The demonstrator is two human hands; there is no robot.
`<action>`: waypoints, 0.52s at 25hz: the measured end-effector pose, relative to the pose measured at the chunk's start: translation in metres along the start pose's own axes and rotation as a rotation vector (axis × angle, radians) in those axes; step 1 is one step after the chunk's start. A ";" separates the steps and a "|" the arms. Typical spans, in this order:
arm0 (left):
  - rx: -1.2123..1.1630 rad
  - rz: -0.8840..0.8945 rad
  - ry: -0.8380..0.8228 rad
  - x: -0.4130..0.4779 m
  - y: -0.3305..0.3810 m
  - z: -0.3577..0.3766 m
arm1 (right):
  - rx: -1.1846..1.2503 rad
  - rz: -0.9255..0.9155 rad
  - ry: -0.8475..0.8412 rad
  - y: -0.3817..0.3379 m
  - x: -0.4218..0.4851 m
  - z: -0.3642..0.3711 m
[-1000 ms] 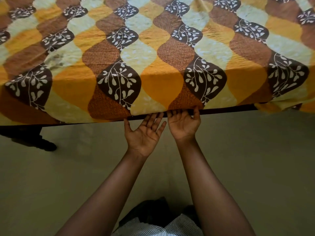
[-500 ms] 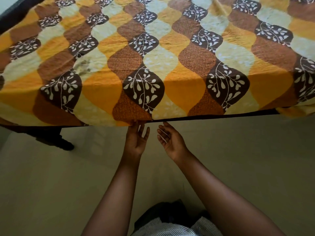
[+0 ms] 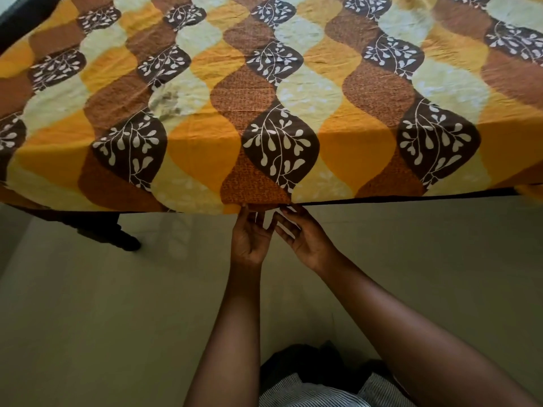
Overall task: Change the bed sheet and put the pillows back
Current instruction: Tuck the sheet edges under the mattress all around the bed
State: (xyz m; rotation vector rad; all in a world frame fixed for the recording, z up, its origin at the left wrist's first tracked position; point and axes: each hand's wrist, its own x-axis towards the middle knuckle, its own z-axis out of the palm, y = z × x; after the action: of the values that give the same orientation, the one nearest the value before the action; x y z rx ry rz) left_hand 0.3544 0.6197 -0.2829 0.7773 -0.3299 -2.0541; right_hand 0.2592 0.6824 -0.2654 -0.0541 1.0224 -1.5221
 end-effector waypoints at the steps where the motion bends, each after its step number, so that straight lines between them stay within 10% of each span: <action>1: 0.012 0.000 0.005 0.001 0.002 -0.002 | 0.004 0.004 -0.007 0.002 0.001 0.000; 7: 0.193 -0.061 -0.037 -0.011 0.003 -0.019 | -0.114 0.004 -0.087 0.015 0.006 0.012; 13: 0.331 -0.161 0.376 -0.018 0.004 -0.021 | -0.240 0.001 0.178 0.030 0.016 0.016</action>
State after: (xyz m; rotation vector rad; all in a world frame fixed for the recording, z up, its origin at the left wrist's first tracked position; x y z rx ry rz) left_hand 0.3775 0.6337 -0.2898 1.4075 -0.4078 -1.9699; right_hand 0.2875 0.6644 -0.2823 -0.0871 1.3441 -1.4152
